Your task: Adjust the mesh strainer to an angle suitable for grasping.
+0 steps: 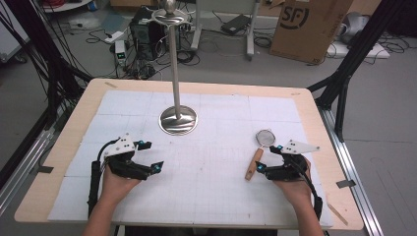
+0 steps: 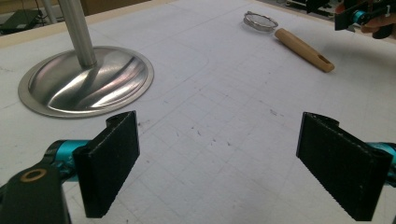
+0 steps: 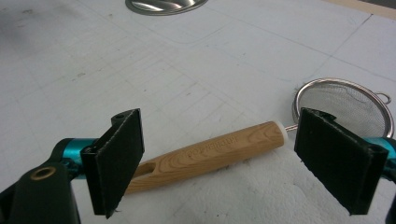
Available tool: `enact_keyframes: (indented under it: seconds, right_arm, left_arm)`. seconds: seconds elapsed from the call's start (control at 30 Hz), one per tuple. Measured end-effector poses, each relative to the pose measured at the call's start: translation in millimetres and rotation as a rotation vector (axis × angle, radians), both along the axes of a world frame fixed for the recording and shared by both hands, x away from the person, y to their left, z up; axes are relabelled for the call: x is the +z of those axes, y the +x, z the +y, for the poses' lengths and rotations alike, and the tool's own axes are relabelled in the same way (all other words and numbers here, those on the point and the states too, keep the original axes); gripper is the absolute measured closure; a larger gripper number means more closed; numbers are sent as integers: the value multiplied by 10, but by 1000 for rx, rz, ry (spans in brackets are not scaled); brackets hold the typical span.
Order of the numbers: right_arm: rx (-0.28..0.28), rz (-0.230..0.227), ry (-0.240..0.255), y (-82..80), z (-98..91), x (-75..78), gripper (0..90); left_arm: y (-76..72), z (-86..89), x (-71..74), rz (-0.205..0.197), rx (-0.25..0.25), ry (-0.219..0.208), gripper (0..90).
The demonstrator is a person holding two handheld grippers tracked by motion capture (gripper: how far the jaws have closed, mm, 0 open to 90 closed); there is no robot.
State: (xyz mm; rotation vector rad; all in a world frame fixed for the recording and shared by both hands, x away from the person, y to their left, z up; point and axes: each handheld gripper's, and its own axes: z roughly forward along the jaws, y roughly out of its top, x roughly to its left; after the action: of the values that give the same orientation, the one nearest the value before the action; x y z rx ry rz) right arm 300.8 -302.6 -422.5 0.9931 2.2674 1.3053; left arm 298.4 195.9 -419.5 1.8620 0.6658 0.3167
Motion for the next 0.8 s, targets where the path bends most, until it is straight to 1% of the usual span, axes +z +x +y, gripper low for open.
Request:
enact_keyframes:
  seconds: [0.03, 0.1, 0.17, 0.3, 0.47, 0.5, 0.53, 0.6, 0.67, 0.73, 0.8]
  right_arm:
    - [-3, 6, 2, -1, -3, -3, 148]
    - [-4, 2, 4, -9, -5, -5, 148]
    - [1, -1, -1, -15, -13, 2, 150]
    - [-8, 1, -5, -53, -19, 9, 150]
    - [-18, 8, -3, -60, -52, 16, 151]
    - [-22, 13, -14, -52, -62, 6, 159]
    - [-24, 24, -13, -50, -61, 0, 169]
    - [-9, 44, -21, -34, -61, -17, 230]
    - [6, 63, -28, -25, -57, -27, 263]
    - [17, 71, -38, -25, -54, -32, 341]
    - [23, 73, -51, -26, -48, -37, 398]
  left_arm:
    - [2, -1, -5, 5, -1, 5, 139]
    - [4, -10, -26, 12, -1, 3, 140]
    - [7, -13, -34, 11, -2, 15, 141]
    - [7, 2, -21, 8, -3, -7, 145]
    - [21, 9, -30, 9, 4, -10, 146]
    - [21, 10, -29, 9, 5, -10, 147]
    - [18, 11, -28, 7, 5, -9, 147]
    - [17, 14, -26, 5, 4, -5, 148]
    - [19, 15, -30, 8, 4, 0, 148]
    - [18, 9, -33, 9, 5, 1, 149]
    - [18, 3, -34, 4, 0, 1, 150]
